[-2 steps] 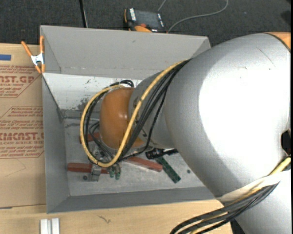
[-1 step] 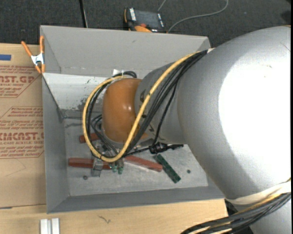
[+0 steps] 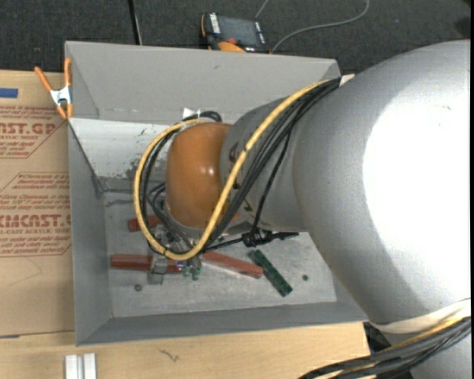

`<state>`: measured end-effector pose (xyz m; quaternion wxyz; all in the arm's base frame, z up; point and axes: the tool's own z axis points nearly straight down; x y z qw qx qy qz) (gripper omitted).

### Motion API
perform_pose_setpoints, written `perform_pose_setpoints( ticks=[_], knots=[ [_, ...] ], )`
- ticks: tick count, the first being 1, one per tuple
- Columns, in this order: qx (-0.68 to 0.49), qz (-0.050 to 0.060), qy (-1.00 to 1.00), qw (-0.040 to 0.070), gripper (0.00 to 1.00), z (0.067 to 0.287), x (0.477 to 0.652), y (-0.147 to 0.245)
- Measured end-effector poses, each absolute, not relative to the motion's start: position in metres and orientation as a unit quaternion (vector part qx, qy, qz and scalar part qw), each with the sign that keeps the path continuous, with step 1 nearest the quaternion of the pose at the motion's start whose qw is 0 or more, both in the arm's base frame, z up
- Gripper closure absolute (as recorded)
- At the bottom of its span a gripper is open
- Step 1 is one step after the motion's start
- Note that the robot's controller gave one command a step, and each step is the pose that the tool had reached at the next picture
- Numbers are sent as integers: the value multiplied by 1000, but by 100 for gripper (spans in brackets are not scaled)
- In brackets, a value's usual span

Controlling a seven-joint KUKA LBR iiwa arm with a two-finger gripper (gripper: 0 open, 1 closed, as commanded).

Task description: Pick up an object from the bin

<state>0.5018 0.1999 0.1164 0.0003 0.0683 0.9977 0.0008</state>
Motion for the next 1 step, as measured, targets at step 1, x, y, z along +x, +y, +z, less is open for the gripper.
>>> perform_pose_setpoints(
  ticks=[1],
  knots=[
    [68,0,998,0,100,122,502,200]
  ],
)
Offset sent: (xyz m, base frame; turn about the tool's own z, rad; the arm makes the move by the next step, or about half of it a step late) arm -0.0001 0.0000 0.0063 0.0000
